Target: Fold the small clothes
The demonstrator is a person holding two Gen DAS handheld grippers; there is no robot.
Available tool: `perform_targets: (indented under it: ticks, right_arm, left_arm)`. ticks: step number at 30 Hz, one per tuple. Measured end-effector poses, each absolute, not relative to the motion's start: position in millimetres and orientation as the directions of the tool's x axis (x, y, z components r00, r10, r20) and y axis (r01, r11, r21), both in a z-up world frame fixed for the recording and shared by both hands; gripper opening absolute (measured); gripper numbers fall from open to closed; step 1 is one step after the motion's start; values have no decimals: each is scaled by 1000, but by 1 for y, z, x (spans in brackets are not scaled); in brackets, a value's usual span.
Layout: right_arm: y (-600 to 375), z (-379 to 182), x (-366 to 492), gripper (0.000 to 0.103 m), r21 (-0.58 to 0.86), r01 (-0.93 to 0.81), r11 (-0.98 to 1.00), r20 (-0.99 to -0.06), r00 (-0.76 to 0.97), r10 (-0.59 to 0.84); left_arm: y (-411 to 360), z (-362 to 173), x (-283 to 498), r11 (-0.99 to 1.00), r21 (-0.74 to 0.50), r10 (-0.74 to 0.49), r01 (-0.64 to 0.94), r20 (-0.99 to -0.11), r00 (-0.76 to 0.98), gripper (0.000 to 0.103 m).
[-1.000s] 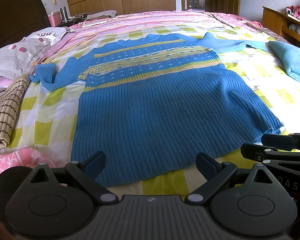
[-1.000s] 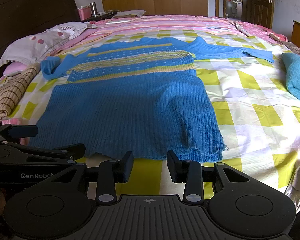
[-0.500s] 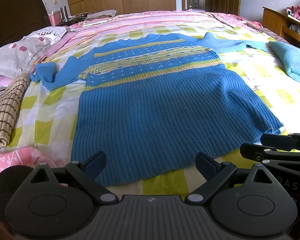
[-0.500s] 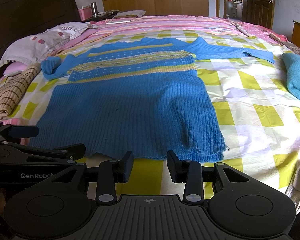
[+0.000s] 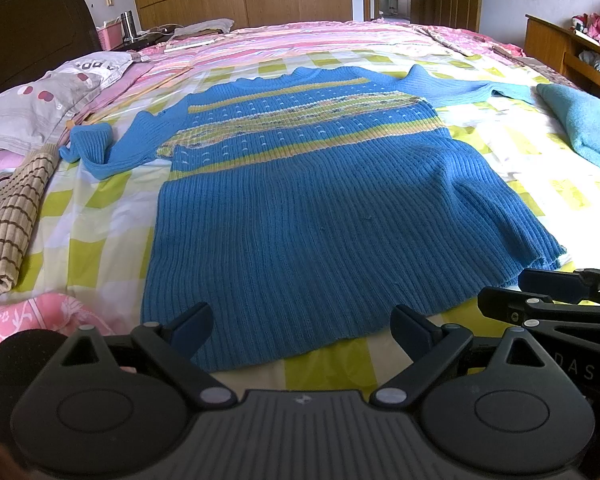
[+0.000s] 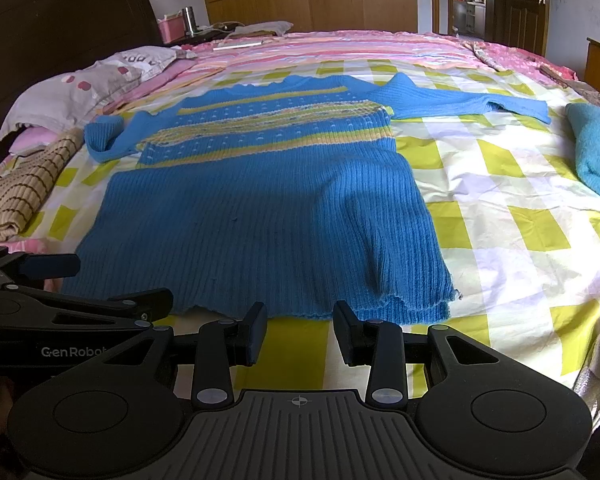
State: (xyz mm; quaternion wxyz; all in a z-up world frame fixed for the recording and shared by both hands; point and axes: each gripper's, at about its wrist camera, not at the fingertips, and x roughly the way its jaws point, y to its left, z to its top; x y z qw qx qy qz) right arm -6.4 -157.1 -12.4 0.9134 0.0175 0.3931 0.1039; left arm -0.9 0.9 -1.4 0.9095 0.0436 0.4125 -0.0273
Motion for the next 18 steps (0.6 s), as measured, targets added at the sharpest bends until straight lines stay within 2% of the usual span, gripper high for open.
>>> perform_targets:
  ticks: [18]
  right_arm:
    - [-146,-6,-5,36,87,-202,976,-694,691,204]
  left_arm:
    - [6,0,-1,997,37,-16,65,-743,669,98]
